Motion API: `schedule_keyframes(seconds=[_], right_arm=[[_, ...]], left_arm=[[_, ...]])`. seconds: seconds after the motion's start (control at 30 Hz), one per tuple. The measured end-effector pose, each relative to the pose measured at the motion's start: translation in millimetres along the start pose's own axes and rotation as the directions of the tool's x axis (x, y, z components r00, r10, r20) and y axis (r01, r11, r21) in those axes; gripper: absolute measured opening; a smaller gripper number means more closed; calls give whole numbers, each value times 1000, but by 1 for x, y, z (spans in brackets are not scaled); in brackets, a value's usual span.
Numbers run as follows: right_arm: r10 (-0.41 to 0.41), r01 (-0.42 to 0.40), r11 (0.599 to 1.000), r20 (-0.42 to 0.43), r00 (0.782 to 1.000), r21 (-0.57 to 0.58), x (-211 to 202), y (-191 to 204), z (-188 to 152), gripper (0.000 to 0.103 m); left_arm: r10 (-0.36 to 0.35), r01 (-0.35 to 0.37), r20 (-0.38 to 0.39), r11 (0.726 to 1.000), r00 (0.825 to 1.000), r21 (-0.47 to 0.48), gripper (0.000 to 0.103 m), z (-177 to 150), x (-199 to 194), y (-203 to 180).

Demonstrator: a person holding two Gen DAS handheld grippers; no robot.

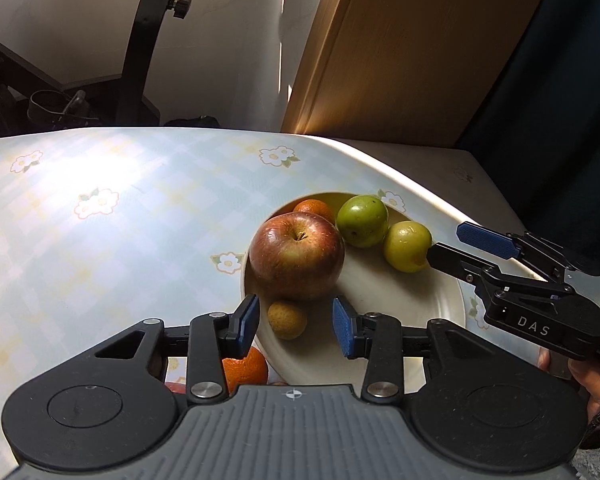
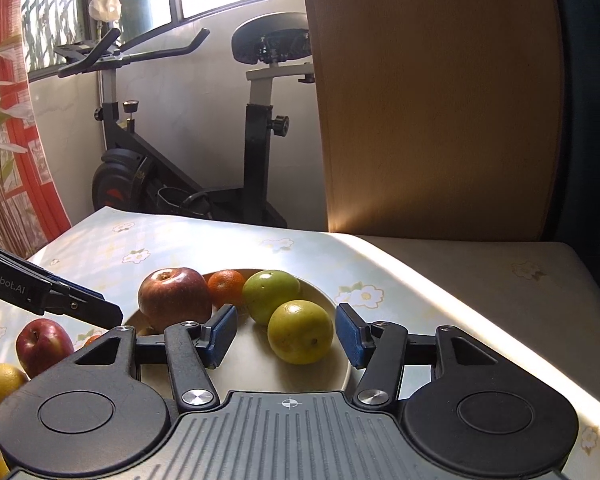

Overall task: Organize fruits
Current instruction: 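Open both grippers to set the fruits on the plate, then move the left gripper back toward the yellow lemon in the pile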

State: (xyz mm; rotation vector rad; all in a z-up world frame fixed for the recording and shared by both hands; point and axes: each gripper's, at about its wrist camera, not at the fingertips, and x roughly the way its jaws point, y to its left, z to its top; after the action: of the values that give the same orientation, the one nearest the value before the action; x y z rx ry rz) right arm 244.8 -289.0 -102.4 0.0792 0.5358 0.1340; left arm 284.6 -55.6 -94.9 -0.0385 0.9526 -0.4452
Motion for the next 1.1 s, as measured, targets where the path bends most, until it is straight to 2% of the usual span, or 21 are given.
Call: schedule_keyframes(seconds=[0.47, 0.6, 0.9, 1.1], right_arm=[[31, -32, 998, 7, 999, 55, -50, 39, -31, 51], [34, -34, 998, -4, 999, 52, -57, 51, -41, 51], [16, -16, 1000, -47, 999, -6, -70, 82, -70, 51], [15, -15, 1000, -61, 998, -1, -78, 88, -85, 51]], left_arm=[[43, -43, 39, 999, 998, -8, 46, -35, -70, 29], [56, -56, 36, 998, 998, -8, 46, -46, -78, 34], [34, -32, 52, 999, 998, -25, 46, -71, -91, 33], [18, -17, 61, 1000, 998, -21, 46, -86, -97, 26]])
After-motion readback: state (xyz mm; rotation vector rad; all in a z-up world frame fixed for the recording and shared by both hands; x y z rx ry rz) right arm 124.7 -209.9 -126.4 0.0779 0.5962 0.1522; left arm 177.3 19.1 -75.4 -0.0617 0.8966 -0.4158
